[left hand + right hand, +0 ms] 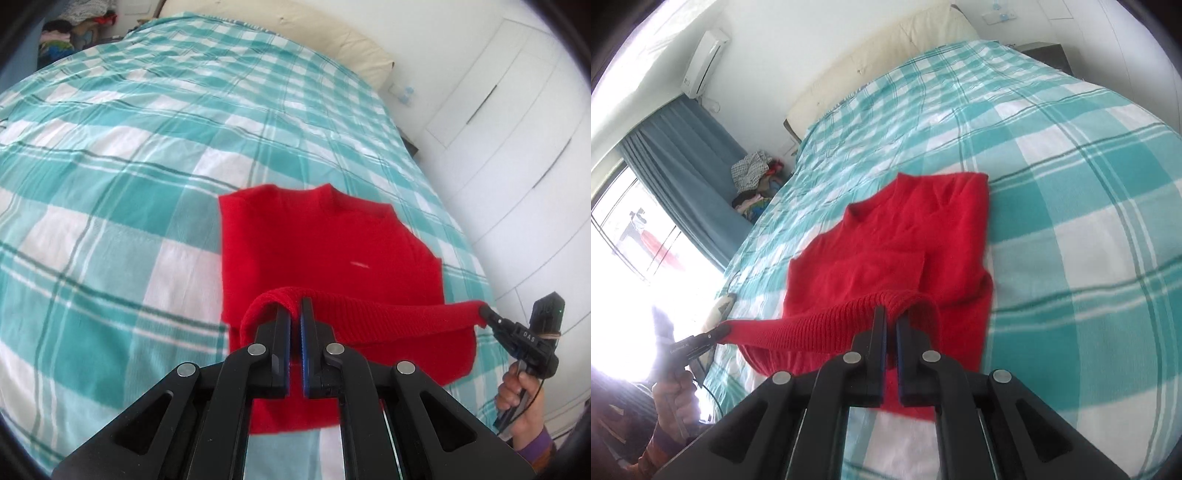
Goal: Fold small clothes
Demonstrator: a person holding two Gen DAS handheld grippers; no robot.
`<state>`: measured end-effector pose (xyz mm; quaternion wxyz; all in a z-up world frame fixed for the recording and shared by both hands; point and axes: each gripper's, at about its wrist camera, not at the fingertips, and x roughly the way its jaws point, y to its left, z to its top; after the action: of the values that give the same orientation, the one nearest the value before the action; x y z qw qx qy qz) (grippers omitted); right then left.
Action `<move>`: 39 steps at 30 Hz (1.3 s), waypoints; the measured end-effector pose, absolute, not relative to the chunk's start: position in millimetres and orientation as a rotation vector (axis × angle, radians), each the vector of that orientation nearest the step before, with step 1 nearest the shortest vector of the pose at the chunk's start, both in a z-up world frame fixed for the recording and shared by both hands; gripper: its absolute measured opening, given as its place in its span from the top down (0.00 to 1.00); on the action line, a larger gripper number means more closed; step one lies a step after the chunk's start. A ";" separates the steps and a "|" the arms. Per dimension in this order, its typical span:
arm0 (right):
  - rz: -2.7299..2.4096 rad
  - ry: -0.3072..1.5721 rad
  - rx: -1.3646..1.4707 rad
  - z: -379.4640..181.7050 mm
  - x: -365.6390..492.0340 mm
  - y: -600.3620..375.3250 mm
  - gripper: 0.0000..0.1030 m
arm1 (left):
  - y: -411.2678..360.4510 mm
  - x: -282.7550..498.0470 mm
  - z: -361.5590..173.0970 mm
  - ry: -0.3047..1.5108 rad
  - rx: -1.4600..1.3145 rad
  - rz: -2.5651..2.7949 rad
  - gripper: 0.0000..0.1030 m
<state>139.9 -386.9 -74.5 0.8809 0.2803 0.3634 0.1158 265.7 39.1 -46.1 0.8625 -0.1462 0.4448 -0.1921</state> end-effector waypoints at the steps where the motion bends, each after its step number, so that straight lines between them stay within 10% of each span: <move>1: 0.234 0.763 0.585 -76.8 163.1 -387.9 0.96 | 34.2 287.9 -51.0 0.950 -0.307 -0.398 0.98; 10: 0.132 0.781 0.613 -108.8 295.6 -405.4 0.95 | 10.5 406.7 -85.7 1.037 -0.330 -0.284 0.89; 14: 0.078 0.727 0.713 -120.4 303.7 -421.1 0.73 | 22.4 415.5 -82.5 0.981 -0.342 -0.183 0.32; 16: 0.065 0.700 0.731 -115.8 297.2 -428.2 0.73 | 33.0 407.6 -74.1 0.939 -0.330 -0.151 0.26; 24: 0.126 0.708 0.477 -78.1 222.4 -406.3 0.70 | 41.3 312.2 -52.9 0.864 -0.101 -0.108 0.17; 31: 0.092 0.653 0.329 -68.3 101.9 -381.7 0.30 | 23.9 190.4 -49.5 0.807 0.065 -0.082 0.07; 39: 0.003 0.590 0.143 -83.2 15.3 -355.4 0.29 | 20.0 139.2 -87.0 0.795 0.093 -0.011 0.07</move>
<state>15.3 -355.4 -83.2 0.9544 0.0702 0.2903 0.0015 139.2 20.0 -87.0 0.9209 0.0454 0.3872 -0.0052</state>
